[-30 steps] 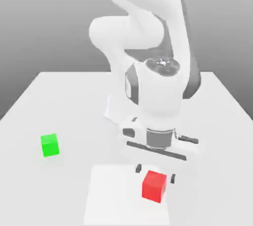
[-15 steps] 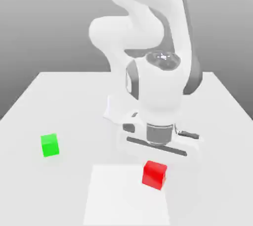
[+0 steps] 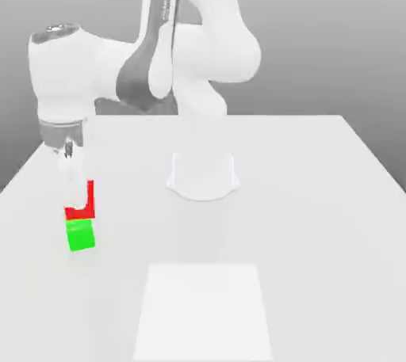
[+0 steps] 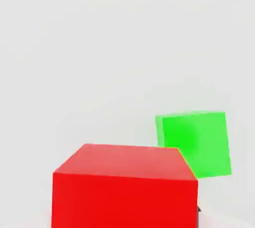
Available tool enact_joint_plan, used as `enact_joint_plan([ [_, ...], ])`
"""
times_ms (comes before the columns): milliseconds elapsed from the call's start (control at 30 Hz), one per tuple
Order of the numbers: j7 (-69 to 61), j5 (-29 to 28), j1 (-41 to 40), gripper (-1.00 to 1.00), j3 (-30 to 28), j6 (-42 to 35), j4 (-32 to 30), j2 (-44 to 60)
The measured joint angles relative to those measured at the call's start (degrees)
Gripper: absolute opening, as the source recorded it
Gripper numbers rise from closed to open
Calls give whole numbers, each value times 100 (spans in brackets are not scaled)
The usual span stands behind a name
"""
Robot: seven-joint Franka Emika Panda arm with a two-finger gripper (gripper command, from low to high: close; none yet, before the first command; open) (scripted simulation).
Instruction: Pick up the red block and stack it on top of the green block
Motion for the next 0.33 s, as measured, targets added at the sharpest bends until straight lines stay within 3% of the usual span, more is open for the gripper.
enact_joint_plan([
  [233, -468, 708, 187, -100, -143, 1256, 5, 1278],
  [267, -563, 845, 197, 100, -89, 1391, 9, 1423],
  [333, -563, 845, 258, 100, -89, 1391, 10, 1423],
])
